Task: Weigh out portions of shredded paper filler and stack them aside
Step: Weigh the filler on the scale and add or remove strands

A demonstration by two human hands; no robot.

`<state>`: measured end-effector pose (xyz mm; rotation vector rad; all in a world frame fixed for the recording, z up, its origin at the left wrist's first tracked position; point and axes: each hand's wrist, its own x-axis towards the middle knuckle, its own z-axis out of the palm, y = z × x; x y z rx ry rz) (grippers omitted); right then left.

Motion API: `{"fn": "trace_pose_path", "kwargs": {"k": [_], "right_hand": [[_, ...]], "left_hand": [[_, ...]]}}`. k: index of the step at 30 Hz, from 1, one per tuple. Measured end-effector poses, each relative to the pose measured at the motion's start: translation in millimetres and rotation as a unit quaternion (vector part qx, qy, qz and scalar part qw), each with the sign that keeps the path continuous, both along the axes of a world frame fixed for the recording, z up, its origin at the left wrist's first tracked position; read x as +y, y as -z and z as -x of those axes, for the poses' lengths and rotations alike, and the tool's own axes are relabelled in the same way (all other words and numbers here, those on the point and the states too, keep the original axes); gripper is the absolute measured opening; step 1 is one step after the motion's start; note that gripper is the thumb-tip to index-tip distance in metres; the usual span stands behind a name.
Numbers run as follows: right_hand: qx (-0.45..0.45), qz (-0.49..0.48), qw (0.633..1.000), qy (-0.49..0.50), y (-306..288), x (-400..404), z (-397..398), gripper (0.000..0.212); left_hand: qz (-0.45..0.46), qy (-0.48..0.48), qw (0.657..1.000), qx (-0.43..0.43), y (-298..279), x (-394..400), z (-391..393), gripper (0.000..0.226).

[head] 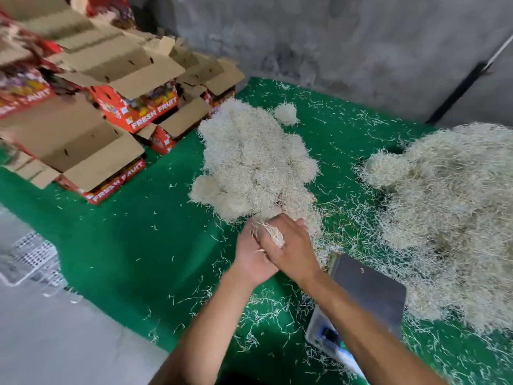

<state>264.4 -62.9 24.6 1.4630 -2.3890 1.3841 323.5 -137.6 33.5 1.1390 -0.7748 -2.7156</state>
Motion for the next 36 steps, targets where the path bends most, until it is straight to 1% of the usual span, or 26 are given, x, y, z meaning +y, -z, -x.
{"fn": "trace_pose_path", "kwargs": {"k": [1,2,3,4,5,6,8,9,10,11,12,13,14,16,17,19,20,22,26,28,29,31,33,34,36], "right_hand": [[-0.032,-0.001,0.999,0.027,8,-13,-8,0.015],[-0.049,0.000,0.998,0.049,15,-22,-15,0.023],[-0.098,-0.029,0.994,0.037,22,-27,-17,0.018],[-0.136,-0.083,0.987,0.015,24,-33,-16,0.012],[-0.194,-0.137,0.971,-0.002,29,-37,-14,0.024],[-0.205,-0.171,0.964,-0.007,33,-41,-11,0.037],[-0.189,-0.151,0.970,-0.022,32,-51,-3,0.058],[-0.176,-0.133,0.975,-0.032,28,-59,-4,0.065],[-0.155,-0.122,0.979,-0.043,26,-65,1,0.067],[-0.140,-0.118,0.982,-0.048,26,-69,7,0.067],[-0.136,-0.119,0.983,-0.045,26,-68,14,0.066],[-0.143,-0.120,0.981,-0.043,31,-63,22,0.065],[-0.157,-0.124,0.979,-0.042,35,-54,28,0.064],[-0.198,-0.135,0.970,-0.038,48,-31,33,0.054],[-0.211,-0.136,0.968,-0.029,53,-20,34,0.049],[-0.233,-0.118,0.965,0.005,62,2,38,0.039],[-0.241,-0.100,0.965,0.024,64,12,40,0.036],[-0.260,-0.064,0.961,0.063,69,34,48,0.032],[-0.270,-0.034,0.951,0.147,72,99,77,0.030],[-0.260,-0.012,0.944,0.201,72,140,97,0.030],[-0.246,-0.008,0.940,0.237,72,161,108,0.027],[-0.215,-0.020,0.924,0.315,76,203,134,0.023],[-0.198,-0.053,0.903,0.378,82,241,159,0.022],[-0.183,-0.084,0.896,0.397,86,257,171,0.023],[-0.136,-0.176,0.891,0.396,99,285,193,0.031]], "left_hand": [[-0.087,-0.064,0.994,0.008,6,-5,-7,0.077],[-0.144,-0.110,0.983,0.016,22,-11,-11,0.075],[-0.128,-0.134,0.983,-0.009,28,-13,-20,0.071],[-0.127,-0.143,0.981,-0.019,35,-16,-25,0.065],[-0.120,-0.160,0.979,-0.023,41,-22,-31,0.060],[-0.105,-0.176,0.978,-0.032,46,-30,-35,0.057],[-0.039,-0.197,0.979,-0.022,52,-45,-44,0.059],[0.013,-0.216,0.976,-0.022,56,-53,-48,0.061],[0.080,-0.229,0.970,-0.031,56,-59,-52,0.063],[0.157,-0.223,0.960,-0.064,54,-62,-56,0.066],[0.214,-0.221,0.948,-0.086,54,-65,-60,0.070],[0.243,-0.212,0.942,-0.094,54,-66,-61,0.076],[0.251,-0.206,0.942,-0.080,55,-66,-60,0.080],[0.266,-0.167,0.947,-0.066,55,-58,-52,0.083],[0.278,-0.132,0.950,-0.059,52,-51,-44,0.085],[0.281,-0.055,0.957,-0.042,48,-30,-24,0.093],[0.281,-0.028,0.959,-0.035,48,-19,-13,0.094],[0.283,0.009,0.959,-0.020,50,7,13,0.087],[0.253,0.086,0.964,-0.012,57,60,69,0.078],[0.246,0.125,0.961,-0.005,62,86,97,0.076],[0.243,0.144,0.959,-0.001,64,101,112,0.074],[0.242,0.176,0.954,0.005,68,132,141,0.068],[0.238,0.207,0.949,0.014,72,163,169,0.065],[0.239,0.229,0.944,0.021,73,177,182,0.065],[0.254,0.281,0.925,0.030,74,202,206,0.066]]}}
